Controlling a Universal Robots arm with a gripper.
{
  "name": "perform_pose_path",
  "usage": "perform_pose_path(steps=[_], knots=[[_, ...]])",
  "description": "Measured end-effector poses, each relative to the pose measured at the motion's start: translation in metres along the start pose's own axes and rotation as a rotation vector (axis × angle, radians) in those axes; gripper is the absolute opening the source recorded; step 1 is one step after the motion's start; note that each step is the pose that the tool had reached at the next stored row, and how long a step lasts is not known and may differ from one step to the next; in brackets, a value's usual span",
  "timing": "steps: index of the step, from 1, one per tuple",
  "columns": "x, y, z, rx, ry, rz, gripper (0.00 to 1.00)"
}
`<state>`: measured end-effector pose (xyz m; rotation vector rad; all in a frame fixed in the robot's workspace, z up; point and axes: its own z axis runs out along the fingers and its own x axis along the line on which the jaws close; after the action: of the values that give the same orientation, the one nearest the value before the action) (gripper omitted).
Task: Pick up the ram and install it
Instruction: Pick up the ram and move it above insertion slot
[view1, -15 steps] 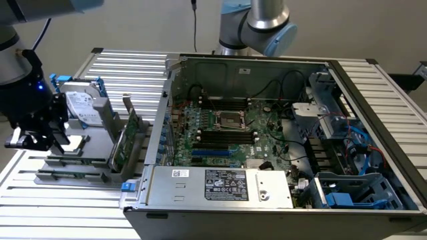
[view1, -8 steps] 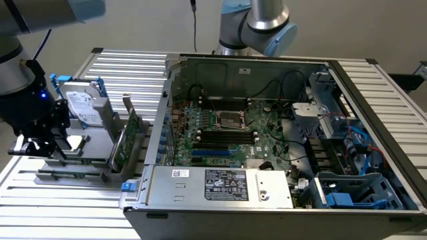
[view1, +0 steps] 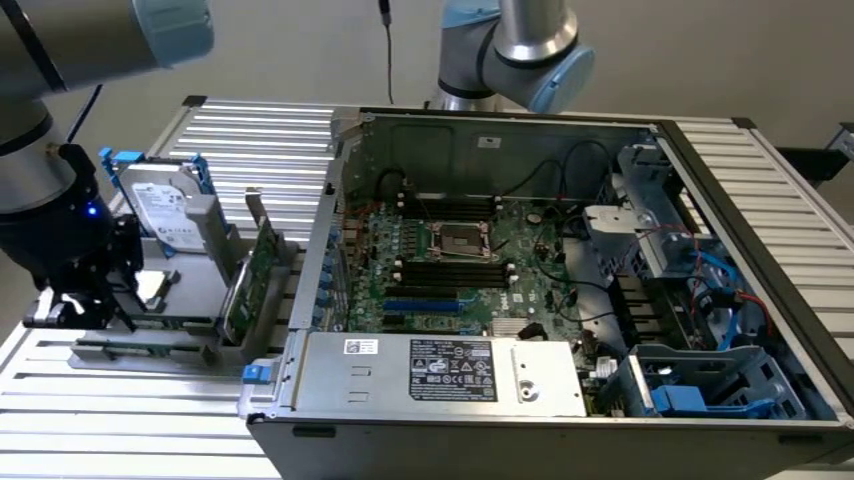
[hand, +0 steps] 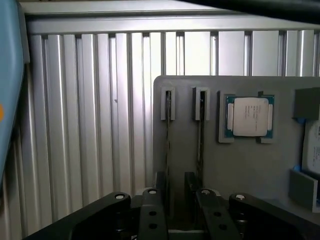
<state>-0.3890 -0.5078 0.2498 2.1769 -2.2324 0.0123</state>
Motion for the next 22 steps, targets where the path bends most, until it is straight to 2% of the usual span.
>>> perform_pose_path(steps=[6, 22], knots=[[0.005, -0.0002, 0.011, -0.0001, 0.0001, 0.0, 0.31], [0.005, -0.0008, 0.0402, 0.0, 0.0001, -0.003, 0.31]])
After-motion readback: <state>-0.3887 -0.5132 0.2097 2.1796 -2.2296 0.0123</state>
